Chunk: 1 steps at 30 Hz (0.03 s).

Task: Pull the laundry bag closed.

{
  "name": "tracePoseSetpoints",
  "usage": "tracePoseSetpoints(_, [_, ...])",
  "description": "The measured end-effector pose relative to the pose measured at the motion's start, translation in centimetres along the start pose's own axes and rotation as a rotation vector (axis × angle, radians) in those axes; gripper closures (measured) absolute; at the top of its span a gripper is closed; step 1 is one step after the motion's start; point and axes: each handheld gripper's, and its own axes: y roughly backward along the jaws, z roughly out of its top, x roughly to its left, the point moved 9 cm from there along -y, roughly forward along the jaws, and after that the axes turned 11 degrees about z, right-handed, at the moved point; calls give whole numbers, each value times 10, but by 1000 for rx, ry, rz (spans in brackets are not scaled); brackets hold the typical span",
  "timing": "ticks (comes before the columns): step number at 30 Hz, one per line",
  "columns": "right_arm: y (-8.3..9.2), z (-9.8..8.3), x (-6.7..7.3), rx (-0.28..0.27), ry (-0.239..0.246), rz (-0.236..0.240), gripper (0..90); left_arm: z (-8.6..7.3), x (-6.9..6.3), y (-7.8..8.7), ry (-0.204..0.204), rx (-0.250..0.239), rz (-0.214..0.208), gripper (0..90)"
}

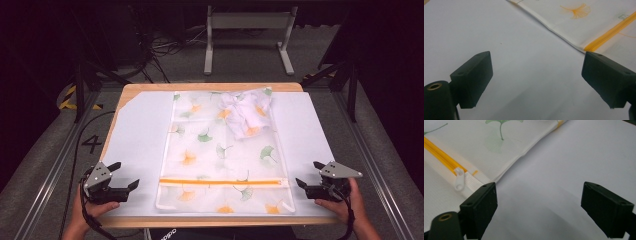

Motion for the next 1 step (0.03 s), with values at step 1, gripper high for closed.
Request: tracePoseSetpoints(1, [0, 1, 0, -3, 0, -1, 138, 0, 0, 0, -2, 2, -1, 108])
